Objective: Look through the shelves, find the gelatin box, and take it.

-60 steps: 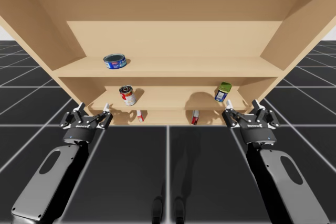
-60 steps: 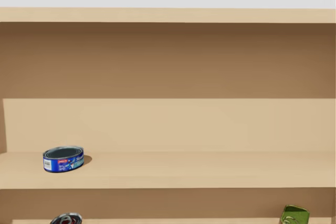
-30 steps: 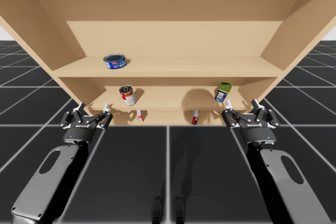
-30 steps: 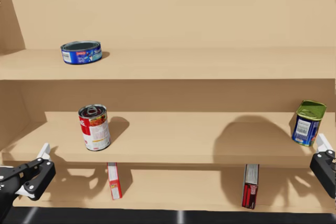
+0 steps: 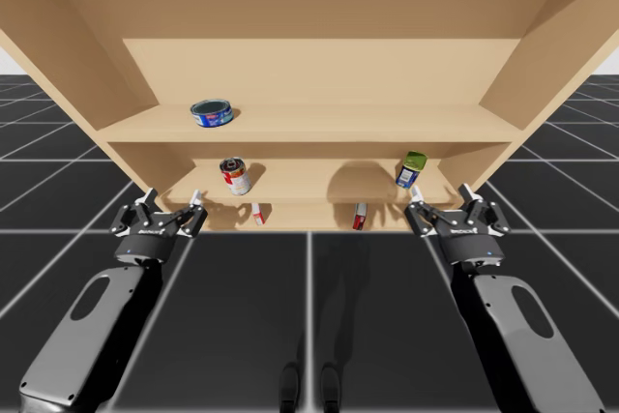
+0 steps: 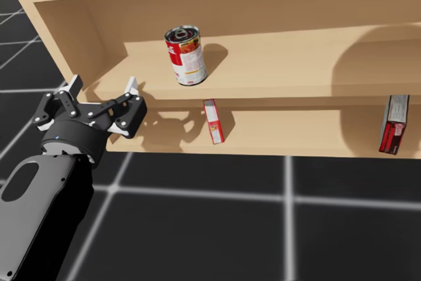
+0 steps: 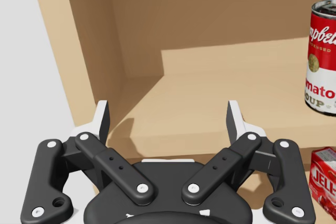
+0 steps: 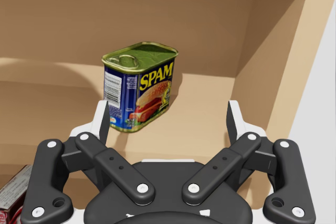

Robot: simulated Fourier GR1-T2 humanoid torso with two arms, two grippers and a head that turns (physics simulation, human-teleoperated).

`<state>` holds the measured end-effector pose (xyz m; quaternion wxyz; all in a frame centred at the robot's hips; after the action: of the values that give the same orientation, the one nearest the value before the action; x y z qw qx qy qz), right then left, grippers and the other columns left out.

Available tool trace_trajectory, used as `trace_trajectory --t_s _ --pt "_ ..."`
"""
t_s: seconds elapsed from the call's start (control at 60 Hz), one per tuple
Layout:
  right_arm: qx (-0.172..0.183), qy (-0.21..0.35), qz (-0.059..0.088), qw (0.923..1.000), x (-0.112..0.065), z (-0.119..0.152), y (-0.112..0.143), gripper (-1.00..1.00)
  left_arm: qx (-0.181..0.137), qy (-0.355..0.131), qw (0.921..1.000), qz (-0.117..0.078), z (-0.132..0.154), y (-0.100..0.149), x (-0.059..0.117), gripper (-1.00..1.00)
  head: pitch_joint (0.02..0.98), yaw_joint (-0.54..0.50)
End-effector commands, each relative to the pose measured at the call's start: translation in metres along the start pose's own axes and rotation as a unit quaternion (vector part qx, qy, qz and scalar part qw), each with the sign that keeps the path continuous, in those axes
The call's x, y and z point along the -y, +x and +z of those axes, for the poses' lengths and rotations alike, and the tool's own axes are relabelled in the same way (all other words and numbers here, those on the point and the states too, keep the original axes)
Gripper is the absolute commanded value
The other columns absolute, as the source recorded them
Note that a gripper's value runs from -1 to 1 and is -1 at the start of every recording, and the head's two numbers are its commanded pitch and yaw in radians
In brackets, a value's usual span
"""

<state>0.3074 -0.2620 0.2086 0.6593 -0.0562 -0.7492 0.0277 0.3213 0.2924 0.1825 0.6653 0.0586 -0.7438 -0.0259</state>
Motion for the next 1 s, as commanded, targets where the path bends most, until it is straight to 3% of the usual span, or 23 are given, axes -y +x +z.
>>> trace_trajectory --t_s 0.017,0.083,0.2,0.3,0.417,0.583,0.633,0.667,0.7,0.783,1.0 --pt "-0.002 -0.001 0.002 1.0000 -0.001 -0.001 -0.001 -1.00 -0.008 -0.014 0.9996 0.025 0.004 0.009 0.005 -1.00 0.755 0.24" --pt "-0.003 -0.004 0.001 1.0000 -0.001 -0.001 -0.001 -1.00 0.004 -0.023 0.9987 0.045 0.015 0.026 0.009 -1.00 0.748 0.24" --pt "-0.002 -0.004 0.000 1.0000 -0.001 -0.001 -0.001 -1.00 0.028 -0.037 0.9978 0.047 0.040 0.051 0.020 -1.00 0.741 0.24" --pt "0.000 -0.003 0.000 1.0000 0.000 -0.001 -0.001 -1.00 0.016 -0.063 0.9959 0.063 0.063 0.064 0.031 -1.00 0.731 0.23" --pt "0.002 -0.006 0.000 1.0000 0.001 -0.001 -0.001 -1.00 0.010 -0.078 0.9953 0.058 0.082 0.066 0.044 -1.00 0.726 0.23" --pt "0.005 -0.010 -0.002 0.9999 0.002 0.000 0.000 -1.00 -0.015 -0.093 0.9934 0.065 0.104 0.053 0.060 -1.00 0.725 0.23" --pt "0.006 -0.009 -0.004 0.9999 0.002 0.000 0.000 -1.00 -0.015 -0.096 0.9937 0.057 0.106 0.045 0.064 -1.00 0.724 0.23" --pt "0.005 -0.007 -0.006 0.9999 0.002 0.000 0.000 -1.00 -0.021 -0.101 0.9918 0.074 0.107 0.037 0.068 -1.00 0.723 0.24" --pt "0.006 -0.006 -0.010 0.9999 0.003 0.000 0.001 -1.00 -0.034 -0.103 0.9910 0.079 0.107 0.028 0.072 -1.00 0.722 0.24" --pt "0.006 -0.004 -0.012 0.9999 0.003 0.000 0.001 -1.00 -0.051 -0.104 0.9895 0.086 0.105 0.011 0.080 -1.00 0.716 0.24" --pt "0.006 -0.003 -0.012 0.9999 0.003 0.000 0.001 -1.00 -0.080 -0.105 0.9881 0.077 0.084 -0.020 0.099 -1.00 0.713 0.25"
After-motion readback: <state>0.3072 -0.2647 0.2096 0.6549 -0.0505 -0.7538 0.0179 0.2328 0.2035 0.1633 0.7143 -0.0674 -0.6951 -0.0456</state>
